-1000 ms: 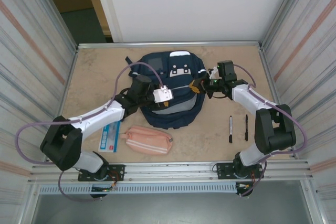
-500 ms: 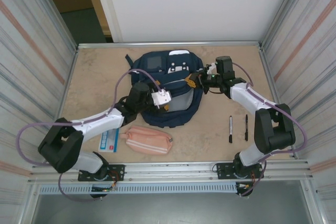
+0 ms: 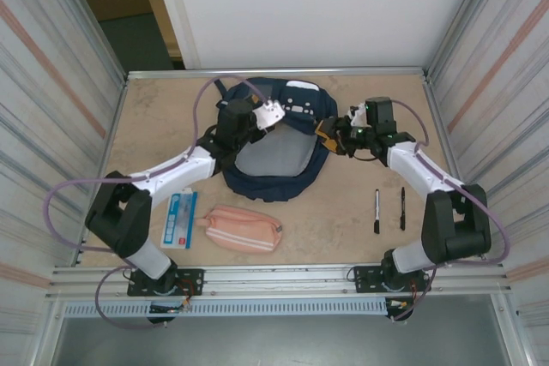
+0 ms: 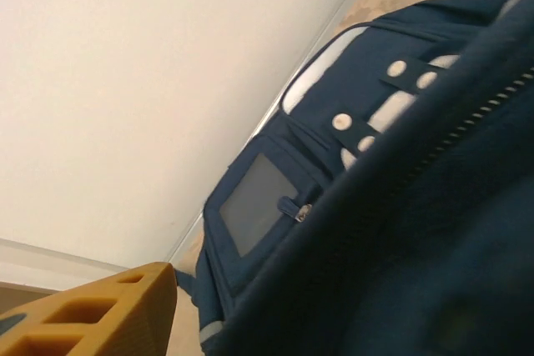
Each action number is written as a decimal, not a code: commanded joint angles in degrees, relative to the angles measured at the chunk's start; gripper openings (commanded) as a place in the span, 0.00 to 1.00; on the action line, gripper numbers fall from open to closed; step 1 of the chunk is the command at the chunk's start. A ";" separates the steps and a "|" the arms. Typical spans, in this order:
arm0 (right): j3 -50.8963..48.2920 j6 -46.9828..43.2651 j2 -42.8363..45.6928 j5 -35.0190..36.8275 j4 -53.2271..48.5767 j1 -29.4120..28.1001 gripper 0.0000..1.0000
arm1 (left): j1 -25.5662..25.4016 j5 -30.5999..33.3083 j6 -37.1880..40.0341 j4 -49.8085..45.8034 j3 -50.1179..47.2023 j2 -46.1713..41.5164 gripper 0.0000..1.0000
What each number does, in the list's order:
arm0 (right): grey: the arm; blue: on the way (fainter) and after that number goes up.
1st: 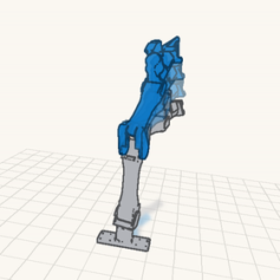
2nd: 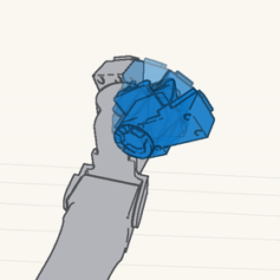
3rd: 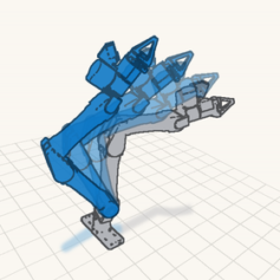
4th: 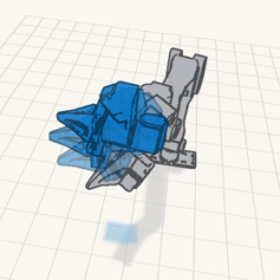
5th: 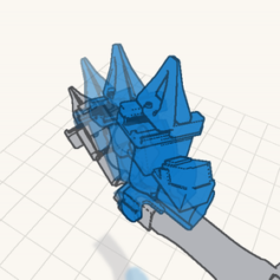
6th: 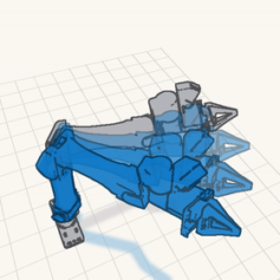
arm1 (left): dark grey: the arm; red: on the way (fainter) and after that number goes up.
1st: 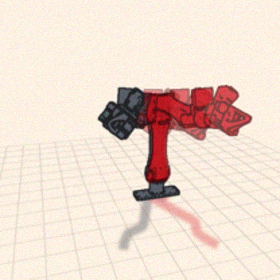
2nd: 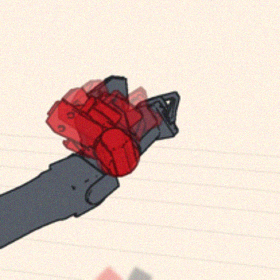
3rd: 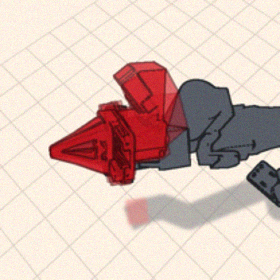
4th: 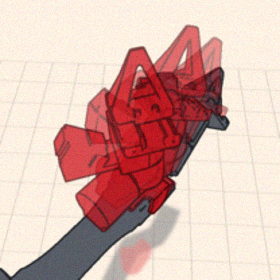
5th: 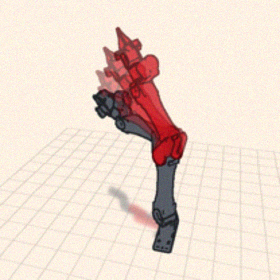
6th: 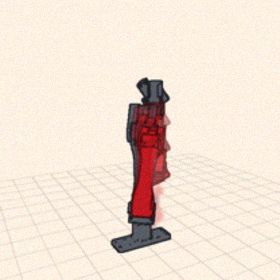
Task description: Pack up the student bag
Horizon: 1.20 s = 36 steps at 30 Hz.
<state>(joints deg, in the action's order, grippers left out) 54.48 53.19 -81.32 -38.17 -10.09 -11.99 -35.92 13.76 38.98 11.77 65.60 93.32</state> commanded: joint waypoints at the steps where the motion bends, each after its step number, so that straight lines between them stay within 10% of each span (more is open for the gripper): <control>1: -0.80 -16.54 6.37 10.66 -12.75 -5.30 0.56 | 0.53 0.37 -2.46 -3.21 5.75 2.19 0.58; 15: -6.73 -35.34 4.76 26.50 -10.42 -42.57 0.70 | 1.13 -6.94 -8.96 -6.06 2.35 0.20 0.75; 31: 13.20 -42.12 -28.09 25.76 -15.51 -45.84 0.71 | 3.18 -15.96 -17.03 -8.00 -5.88 -2.58 0.80; 36: 11.79 -40.97 -27.41 24.91 -16.29 -45.95 0.50 | 2.34 -16.65 -23.93 -7.49 -13.24 -8.04 0.86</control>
<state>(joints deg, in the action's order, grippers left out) 67.07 11.14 -107.70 -13.17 -24.01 -57.74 -32.97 -0.73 20.62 4.01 55.00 90.61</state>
